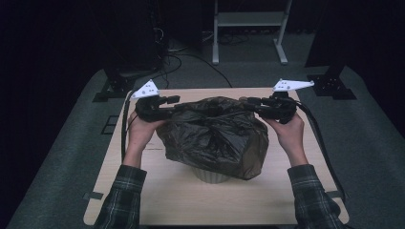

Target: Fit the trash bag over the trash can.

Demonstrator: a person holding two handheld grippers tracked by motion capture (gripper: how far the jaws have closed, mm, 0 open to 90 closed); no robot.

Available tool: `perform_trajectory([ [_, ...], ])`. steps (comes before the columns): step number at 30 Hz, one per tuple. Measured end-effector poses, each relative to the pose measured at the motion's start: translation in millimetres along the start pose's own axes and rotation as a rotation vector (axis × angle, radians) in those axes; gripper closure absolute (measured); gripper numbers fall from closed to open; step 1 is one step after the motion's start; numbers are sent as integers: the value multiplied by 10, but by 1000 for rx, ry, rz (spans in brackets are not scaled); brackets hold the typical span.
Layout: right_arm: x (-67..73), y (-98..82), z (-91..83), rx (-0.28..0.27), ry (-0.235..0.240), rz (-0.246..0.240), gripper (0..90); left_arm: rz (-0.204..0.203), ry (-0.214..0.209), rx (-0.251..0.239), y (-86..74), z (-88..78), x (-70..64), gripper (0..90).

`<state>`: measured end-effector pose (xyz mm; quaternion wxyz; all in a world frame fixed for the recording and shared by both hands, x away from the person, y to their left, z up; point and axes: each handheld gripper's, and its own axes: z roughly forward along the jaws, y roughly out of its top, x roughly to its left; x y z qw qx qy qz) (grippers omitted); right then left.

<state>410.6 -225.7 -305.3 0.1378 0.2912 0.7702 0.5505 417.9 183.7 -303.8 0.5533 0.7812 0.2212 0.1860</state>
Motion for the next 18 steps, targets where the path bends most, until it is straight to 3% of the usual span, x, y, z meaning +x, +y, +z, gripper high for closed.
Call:
perform_trajectory([
  [2,46,20,-72,-11,1,-16,624,23,1,-10,44,-99,-71,526],
  [6,171,29,-162,-13,38,-46,586,58,-73,-17,82,-215,-254,515],
  [9,290,18,-160,5,77,-67,564,79,-117,3,67,-206,-397,514],
  [11,360,5,-122,21,99,-78,542,96,-124,27,37,-166,-468,505],
  [14,418,-33,3,76,111,-88,494,93,-145,53,-31,-96,-500,503],
  [16,434,-61,67,106,109,-99,525,97,-144,73,-65,-63,-512,515],
  [18,449,-85,113,136,95,-112,651,101,-152,88,-92,-45,-523,592],
])
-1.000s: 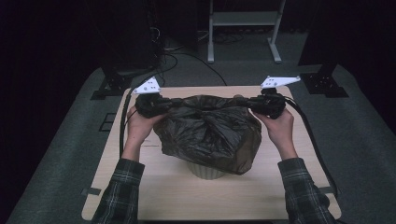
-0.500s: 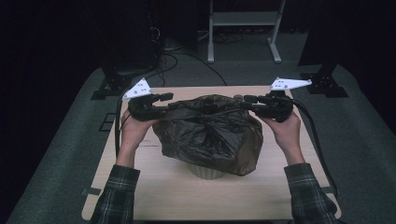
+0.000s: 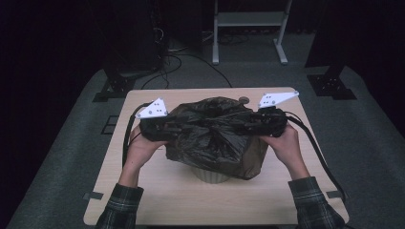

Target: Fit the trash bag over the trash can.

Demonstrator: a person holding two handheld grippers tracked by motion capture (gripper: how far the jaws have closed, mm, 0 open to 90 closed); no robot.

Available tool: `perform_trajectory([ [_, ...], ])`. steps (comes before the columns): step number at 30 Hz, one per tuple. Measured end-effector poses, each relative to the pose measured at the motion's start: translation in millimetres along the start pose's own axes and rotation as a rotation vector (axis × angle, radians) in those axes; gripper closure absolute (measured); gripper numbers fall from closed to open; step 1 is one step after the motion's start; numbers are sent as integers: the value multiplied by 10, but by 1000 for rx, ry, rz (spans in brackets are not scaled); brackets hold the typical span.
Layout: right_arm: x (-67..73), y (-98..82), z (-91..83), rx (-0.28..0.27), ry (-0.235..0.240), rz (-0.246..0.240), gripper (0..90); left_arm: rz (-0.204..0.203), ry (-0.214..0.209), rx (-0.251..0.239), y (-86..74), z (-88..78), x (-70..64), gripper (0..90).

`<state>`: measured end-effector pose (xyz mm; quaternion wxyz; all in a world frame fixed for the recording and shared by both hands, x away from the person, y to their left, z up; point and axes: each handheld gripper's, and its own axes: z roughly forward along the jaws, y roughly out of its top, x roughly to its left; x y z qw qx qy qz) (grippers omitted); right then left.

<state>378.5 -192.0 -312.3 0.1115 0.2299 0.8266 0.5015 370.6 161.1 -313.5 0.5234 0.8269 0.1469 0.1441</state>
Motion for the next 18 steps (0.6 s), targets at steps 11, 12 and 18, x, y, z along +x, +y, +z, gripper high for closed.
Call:
perform_trajectory([
  [11,-23,-87,-279,-43,0,17,895,-29,-6,-29,-89,-328,10,897],
  [12,-29,-122,-344,-49,-2,22,895,-36,-3,-38,-111,-379,12,897],
  [18,-73,-345,-653,-103,-15,63,894,-57,6,-58,-241,-615,-38,897],
])
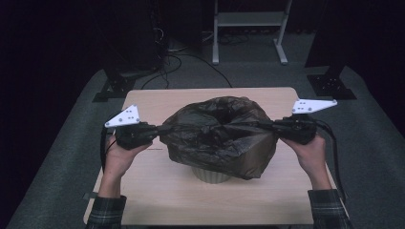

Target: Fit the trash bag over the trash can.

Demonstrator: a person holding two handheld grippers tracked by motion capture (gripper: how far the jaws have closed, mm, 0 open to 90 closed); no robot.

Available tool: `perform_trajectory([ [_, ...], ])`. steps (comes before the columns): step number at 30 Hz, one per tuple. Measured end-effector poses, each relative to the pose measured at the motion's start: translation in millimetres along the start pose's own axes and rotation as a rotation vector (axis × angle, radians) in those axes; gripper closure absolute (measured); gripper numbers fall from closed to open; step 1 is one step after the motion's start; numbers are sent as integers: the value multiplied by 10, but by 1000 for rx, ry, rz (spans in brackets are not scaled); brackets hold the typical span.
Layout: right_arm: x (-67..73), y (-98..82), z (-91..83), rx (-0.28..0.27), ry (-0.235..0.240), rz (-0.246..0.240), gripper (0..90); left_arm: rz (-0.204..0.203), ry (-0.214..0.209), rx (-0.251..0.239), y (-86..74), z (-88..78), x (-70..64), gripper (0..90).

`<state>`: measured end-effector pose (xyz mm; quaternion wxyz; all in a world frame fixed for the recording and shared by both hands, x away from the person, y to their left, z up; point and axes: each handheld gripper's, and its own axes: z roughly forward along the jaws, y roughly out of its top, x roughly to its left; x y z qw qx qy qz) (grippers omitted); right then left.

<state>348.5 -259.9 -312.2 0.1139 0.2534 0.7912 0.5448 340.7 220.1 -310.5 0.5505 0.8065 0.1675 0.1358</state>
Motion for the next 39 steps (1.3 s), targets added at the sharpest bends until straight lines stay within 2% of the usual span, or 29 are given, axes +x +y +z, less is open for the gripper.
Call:
perform_trajectory([
  [2,2,-54,-48,-13,5,14,893,-5,-16,-12,-34,-39,-40,897],
  [7,95,-153,-90,-4,12,7,889,-8,-50,-12,-78,-86,-163,896],
  [8,106,-159,-94,-7,11,10,805,-14,-52,-23,-81,-86,-177,883],
  [9,111,-159,-96,-16,18,17,684,-20,-38,-33,-82,-82,-191,791],
  [10,119,-155,-100,-28,18,31,612,-21,-34,-30,-82,-82,-203,707],
  [12,167,-156,-119,-45,22,24,544,-32,-16,-58,-91,-86,-234,574],
  [15,252,-164,-138,-42,6,3,483,-34,3,-85,-81,-119,-219,439],
  [16,256,-163,-153,-50,-15,-2,476,-34,13,-99,-76,-130,-200,398],
  [19,186,-145,-222,-108,-21,19,450,-42,34,-144,-44,-189,-124,356],
  [21,126,-124,-255,-124,-38,24,461,-39,48,-155,-39,-221,-78,354],
  [22,99,-115,-254,-121,-50,27,464,-40,61,-148,-45,-227,-57,355],
  [23,72,-110,-244,-121,-47,31,468,-41,56,-138,-70,-223,-17,355],
  [25,-9,-99,-180,-102,-46,49,470,-56,25,-116,-138,-174,16,353],
  [27,-94,-96,-63,-76,-43,65,518,-60,-16,-88,-231,-88,-9,298],
  [28,-130,-93,5,-69,-39,69,629,-60,-29,-75,-258,-55,-23,273],
  [30,-168,-87,92,-54,-29,69,745,-55,-50,-45,-305,34,-45,240],
  [31,-190,-82,153,-47,-49,68,800,-54,-68,-21,-330,100,-56,230],
  [33,-265,-59,299,-33,-62,84,862,-50,-74,7,-362,191,-62,231],
  [36,-348,-23,444,-32,-77,99,885,-44,-81,26,-400,273,-51,316],
  [39,-429,8,571,-14,-121,106,895,-24,-105,52,-446,331,-45,474],
])
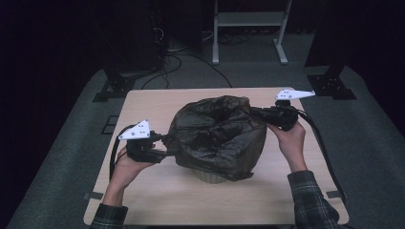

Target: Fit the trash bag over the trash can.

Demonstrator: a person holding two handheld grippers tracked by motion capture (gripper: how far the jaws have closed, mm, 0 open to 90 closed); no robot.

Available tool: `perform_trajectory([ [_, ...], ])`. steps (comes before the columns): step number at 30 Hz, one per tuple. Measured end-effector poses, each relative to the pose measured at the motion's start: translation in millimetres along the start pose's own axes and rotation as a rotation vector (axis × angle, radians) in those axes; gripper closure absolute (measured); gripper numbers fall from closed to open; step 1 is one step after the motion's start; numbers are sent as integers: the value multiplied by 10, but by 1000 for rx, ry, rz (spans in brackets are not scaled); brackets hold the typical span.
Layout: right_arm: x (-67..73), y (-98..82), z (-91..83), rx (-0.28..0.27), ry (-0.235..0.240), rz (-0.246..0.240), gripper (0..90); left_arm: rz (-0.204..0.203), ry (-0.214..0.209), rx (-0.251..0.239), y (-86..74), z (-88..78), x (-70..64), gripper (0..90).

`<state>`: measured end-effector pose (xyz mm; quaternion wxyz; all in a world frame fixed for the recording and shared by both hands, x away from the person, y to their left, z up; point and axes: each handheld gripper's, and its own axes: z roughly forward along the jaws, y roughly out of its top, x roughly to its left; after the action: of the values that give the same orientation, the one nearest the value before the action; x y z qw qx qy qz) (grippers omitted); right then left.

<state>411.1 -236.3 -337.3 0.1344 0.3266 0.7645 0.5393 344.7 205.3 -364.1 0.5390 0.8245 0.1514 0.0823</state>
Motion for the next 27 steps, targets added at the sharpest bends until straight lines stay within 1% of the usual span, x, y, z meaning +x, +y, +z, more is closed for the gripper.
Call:
perform_trajectory([
  [2,-50,-5,73,18,-11,14,897,7,-35,14,-30,35,-11,606],
  [3,-73,-18,115,31,-28,17,897,12,-52,22,-38,47,-14,671],
  [4,-87,-29,142,40,-22,26,897,20,-70,32,-46,62,-18,737],
  [5,-99,-40,171,52,-19,31,897,23,-89,54,-59,88,-25,792],
  [6,-105,-64,219,72,-29,35,897,25,-97,70,-73,109,-25,829],
  [7,-109,-83,254,88,-26,42,897,26,-96,83,-85,119,-22,856],
  [9,-115,-121,314,109,-28,49,897,18,-95,99,-124,139,-2,870],
  [11,-115,-150,351,123,-22,52,897,16,-102,114,-152,150,6,880],
  [13,-112,-186,380,133,-17,54,897,8,-93,128,-177,155,19,882],
  [14,-113,-198,391,140,-12,57,897,8,-97,124,-189,152,30,882],
  [15,-110,-206,396,140,-17,55,884,10,-93,121,-191,149,30,871],
  [17,-104,-201,381,134,-33,49,760,13,-75,127,-182,140,23,755],
  [18,-105,-195,360,125,-43,51,710,12,-73,113,-168,126,14,706],
  [19,-106,-181,310,104,-45,51,675,10,-73,110,-160,120,9,625],
  [20,-104,-176,289,98,-47,50,645,18,-68,102,-140,101,0,584],
  [21,-99,-156,233,80,-63,41,608,21,-64,93,-129,89,-5,527],
  [22,-99,-144,194,73,-66,40,607,23,-57,82,-111,66,-11,480],
  [23,-98,-126,126,55,-66,38,586,20,-56,71,-105,53,-15,412],
  [24,-99,-115,85,46,-70,33,565,22,-56,59,-91,25,-21,375],
  [25,-94,-97,18,31,-77,24,538,22,-54,51,-84,11,-29,328],
  [27,-86,-70,-83,8,-73,18,474,32,-48,42,-64,-32,-42,239],
])
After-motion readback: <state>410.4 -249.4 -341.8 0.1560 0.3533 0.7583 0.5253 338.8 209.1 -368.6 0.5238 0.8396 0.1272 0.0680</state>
